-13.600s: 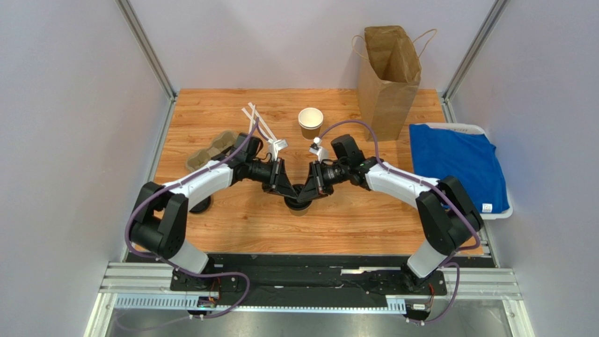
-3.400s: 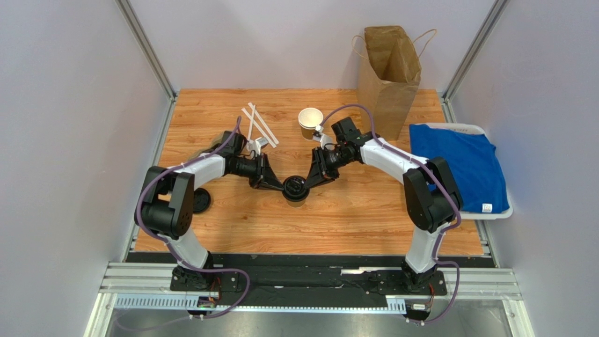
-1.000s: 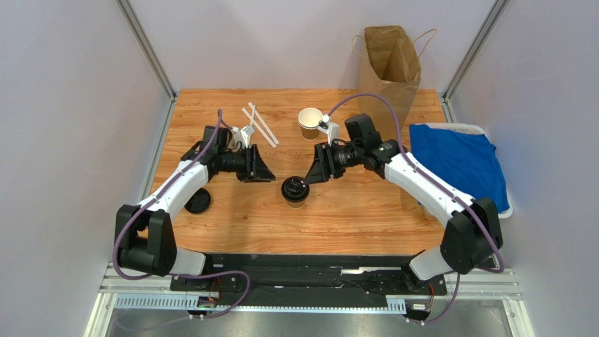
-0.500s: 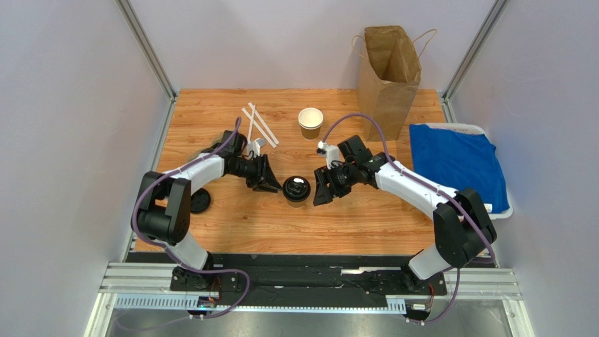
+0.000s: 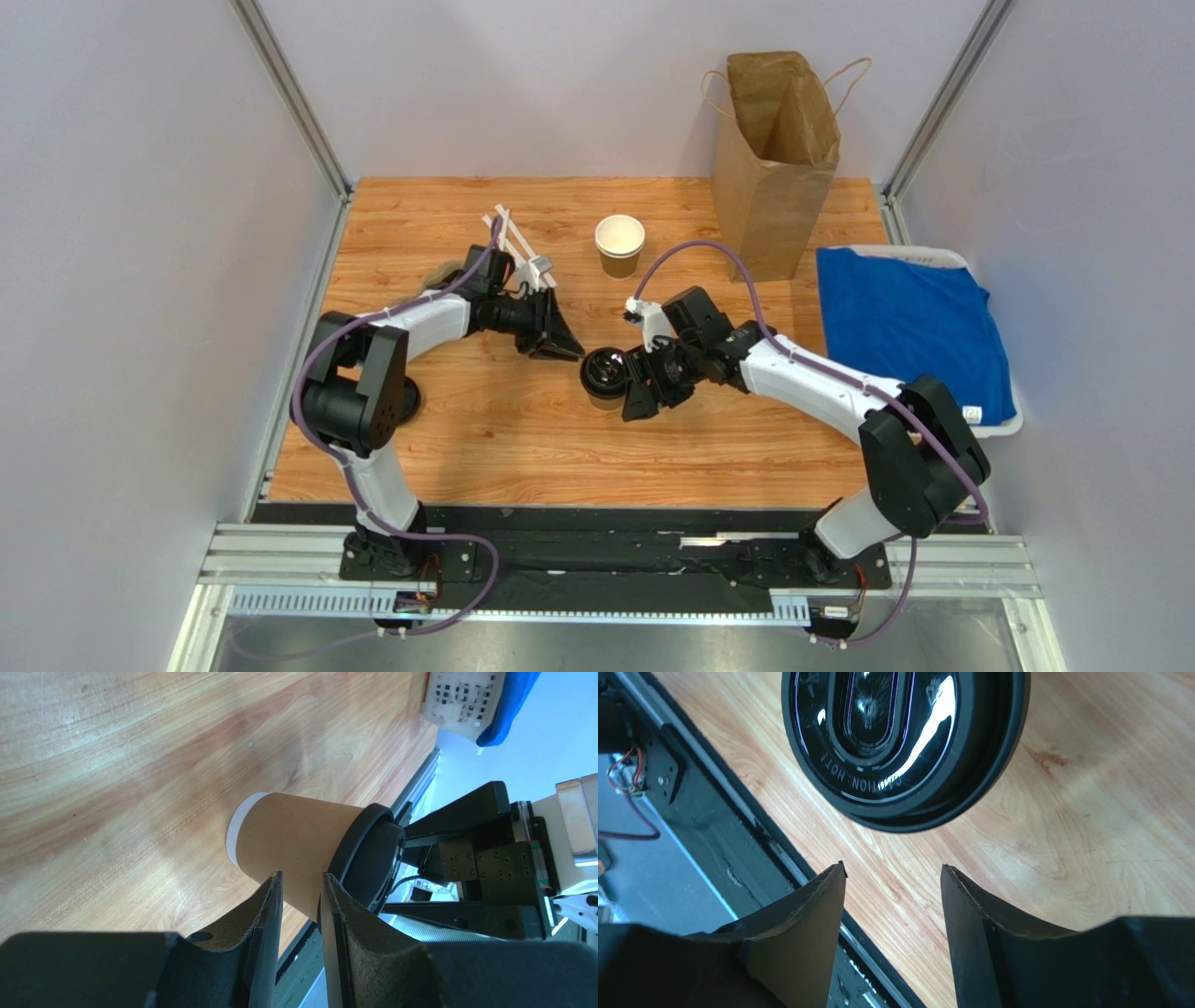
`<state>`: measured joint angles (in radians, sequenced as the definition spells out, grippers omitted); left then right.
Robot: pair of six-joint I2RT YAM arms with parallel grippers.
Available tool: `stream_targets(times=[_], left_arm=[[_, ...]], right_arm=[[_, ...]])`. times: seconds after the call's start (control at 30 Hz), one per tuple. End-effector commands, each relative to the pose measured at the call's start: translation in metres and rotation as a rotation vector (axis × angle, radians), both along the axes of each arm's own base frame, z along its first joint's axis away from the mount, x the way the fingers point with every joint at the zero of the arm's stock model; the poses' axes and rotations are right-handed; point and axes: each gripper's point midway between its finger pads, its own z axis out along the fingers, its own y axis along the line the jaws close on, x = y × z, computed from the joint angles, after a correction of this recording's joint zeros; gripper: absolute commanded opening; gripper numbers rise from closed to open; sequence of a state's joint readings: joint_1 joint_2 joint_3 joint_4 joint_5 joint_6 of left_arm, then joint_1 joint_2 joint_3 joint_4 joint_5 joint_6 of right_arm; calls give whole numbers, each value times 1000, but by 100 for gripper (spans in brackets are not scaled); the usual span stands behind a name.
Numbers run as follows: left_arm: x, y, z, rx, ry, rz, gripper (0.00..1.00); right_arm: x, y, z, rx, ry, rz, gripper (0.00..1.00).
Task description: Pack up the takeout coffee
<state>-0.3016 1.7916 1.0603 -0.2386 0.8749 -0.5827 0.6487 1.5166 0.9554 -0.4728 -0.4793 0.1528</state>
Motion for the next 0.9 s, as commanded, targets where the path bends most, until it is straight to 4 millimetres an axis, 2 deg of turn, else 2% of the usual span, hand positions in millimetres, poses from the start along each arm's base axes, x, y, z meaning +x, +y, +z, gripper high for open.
stream_targets(times=[0.0, 0.07, 0.2, 0.37, 0.5, 0.63, 0.67, 0.7, 0.83, 0.87], left_arm=[[24, 6, 29, -44, -102, 26, 36], [31, 18, 40, -32, -147, 57, 40], [36, 57, 60, 0, -210, 133, 46], [26, 87, 72, 21, -230, 186, 54], [18, 100, 76, 38, -261, 199, 54], [19, 107, 76, 46, -270, 219, 54], [23, 115, 75, 51, -270, 245, 54], [24, 116, 74, 58, -269, 251, 54], [22, 117, 71, 62, -296, 254, 54], [19, 118, 65, 66, -290, 260, 54]], right_arm=[[24, 11, 13, 1, -112, -93, 55], [25, 17, 11, -12, -113, -119, 55], [26, 30, 9, -30, -106, -154, 56], [35, 43, 5, -39, -81, -193, 56], [50, 58, 12, -16, -71, -230, 54], [66, 68, 11, -18, -69, -280, 54], [69, 70, 11, -17, -66, -290, 54], [72, 71, 5, -27, -59, -302, 54], [90, 78, 8, -25, -66, -378, 54], [95, 78, 7, -28, -68, -396, 54]])
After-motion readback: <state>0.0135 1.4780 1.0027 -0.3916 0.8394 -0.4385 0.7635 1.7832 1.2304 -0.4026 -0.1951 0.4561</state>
